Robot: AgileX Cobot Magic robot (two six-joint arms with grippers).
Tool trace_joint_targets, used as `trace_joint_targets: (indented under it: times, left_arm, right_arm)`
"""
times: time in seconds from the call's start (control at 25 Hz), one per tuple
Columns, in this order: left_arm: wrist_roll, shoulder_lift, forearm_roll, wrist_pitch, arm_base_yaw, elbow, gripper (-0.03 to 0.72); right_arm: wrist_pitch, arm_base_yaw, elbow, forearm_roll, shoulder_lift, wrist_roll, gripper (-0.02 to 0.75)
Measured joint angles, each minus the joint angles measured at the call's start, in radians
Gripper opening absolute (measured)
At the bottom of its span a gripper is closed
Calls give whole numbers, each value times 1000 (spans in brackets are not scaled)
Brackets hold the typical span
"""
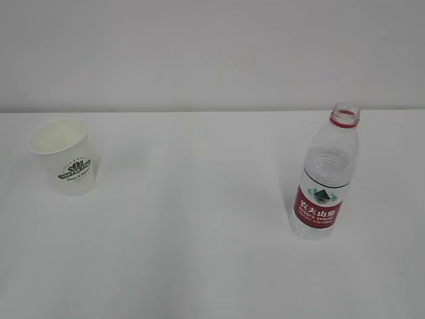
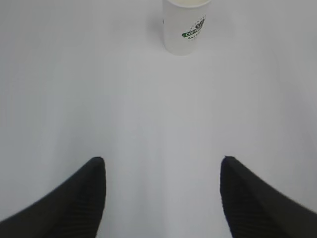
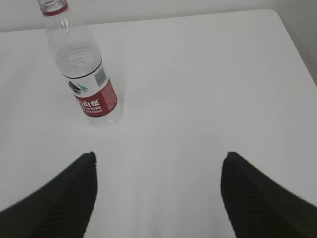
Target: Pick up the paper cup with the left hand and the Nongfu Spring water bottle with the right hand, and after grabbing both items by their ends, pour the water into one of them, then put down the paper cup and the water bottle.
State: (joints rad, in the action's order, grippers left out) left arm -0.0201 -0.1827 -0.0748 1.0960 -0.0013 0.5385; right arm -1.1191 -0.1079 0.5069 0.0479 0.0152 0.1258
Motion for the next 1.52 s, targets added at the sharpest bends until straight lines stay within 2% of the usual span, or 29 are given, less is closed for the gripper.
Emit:
trace_joint_targets:
  times: [0.52,1.0,1.52]
  left_arm:
    - [37,-171,21,-104,0,90,517]
    - [39,-254,60,-195,-22,92,515]
    - [39,-391,75,-408,-31,129,486]
  right_arm:
    - [176,0,46,-48,-156,-3,587]
    - [396,0,99,-93,-374,-24,587]
    - [593,0,106,-92,-439,-32,587]
